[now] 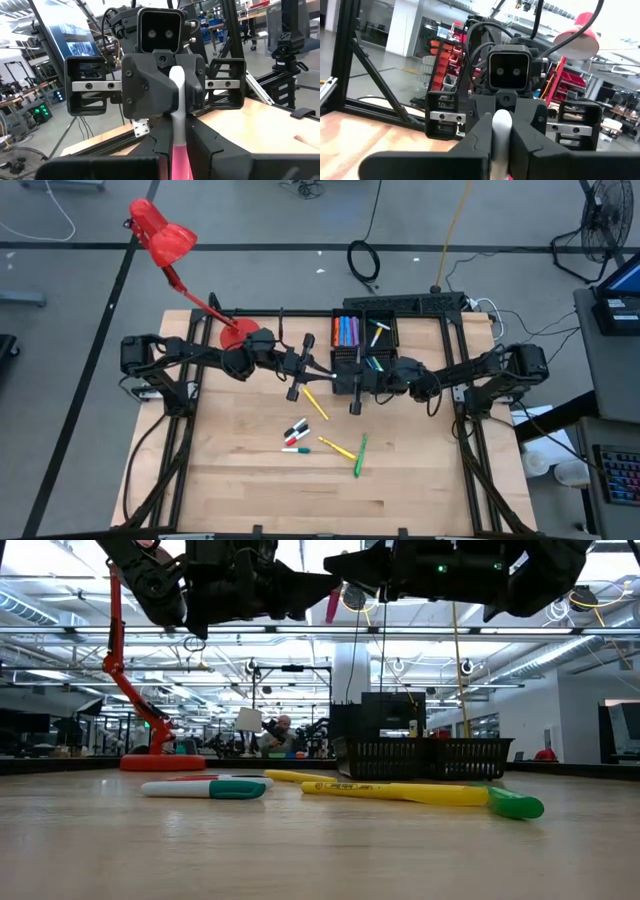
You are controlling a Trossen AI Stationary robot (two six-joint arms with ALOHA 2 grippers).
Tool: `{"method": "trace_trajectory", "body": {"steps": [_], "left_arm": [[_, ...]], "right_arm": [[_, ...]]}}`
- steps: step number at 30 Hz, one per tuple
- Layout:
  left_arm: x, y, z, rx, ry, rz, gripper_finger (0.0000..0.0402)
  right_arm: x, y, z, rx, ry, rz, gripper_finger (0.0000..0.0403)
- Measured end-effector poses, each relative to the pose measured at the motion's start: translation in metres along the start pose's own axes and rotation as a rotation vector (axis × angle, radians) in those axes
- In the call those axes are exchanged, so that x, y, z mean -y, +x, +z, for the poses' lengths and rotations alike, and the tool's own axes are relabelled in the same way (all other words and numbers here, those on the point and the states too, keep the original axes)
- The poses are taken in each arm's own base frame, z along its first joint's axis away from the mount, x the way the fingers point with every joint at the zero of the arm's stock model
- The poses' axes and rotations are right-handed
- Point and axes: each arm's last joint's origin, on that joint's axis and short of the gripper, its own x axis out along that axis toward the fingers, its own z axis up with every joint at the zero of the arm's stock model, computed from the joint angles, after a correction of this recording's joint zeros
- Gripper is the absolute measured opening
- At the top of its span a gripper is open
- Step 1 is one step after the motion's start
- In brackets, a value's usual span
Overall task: Pick & Place Markers
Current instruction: Put the pink and white highlighter pen into the top right black bin
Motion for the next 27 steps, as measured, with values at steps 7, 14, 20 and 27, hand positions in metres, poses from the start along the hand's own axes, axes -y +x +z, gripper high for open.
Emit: {"method": "trace_trajectory", "body": {"steps": [7, 14, 20, 27], "left_arm": [[-0.001, 0.000, -0.002, -0.018, -0.014, 0.010, 0.0052], [-0.003, -0.001, -0.005, -0.059, -0.082, 0.106, 0.0129], [-0.007, -0.003, -0.008, -0.136, -0.109, 0.270, 0.0166], [-0.013, -0.008, 0.002, -0.207, -0.064, 0.459, 0.0183]], "right_arm": [[0.001, -0.001, 0.000, -0.028, -0.028, -0.016, 0.0021], [0.009, -0.001, -0.006, -0.105, -0.027, -0.103, 0.0021], [0.028, -0.005, -0.015, -0.193, 0.036, -0.153, 0.0021], [0.060, -0.023, -0.030, -0.325, 0.070, -0.261, 0.0021]]}}
